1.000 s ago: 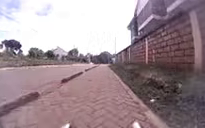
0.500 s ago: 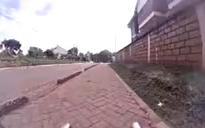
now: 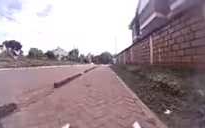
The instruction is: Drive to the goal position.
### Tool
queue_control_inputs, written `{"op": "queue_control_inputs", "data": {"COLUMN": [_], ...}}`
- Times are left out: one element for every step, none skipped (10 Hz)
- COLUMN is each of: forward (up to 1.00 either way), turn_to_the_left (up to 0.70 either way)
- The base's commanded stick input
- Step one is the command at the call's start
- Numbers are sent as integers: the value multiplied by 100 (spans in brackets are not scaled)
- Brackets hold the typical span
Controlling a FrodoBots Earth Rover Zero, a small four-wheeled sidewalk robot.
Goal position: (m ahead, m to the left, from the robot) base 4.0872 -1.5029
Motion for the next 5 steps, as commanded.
{"op": "queue_control_inputs", "data": {"forward": [50, 50, 50, 50, 50], "turn_to_the_left": [0, 0, 0, 0, 0]}}
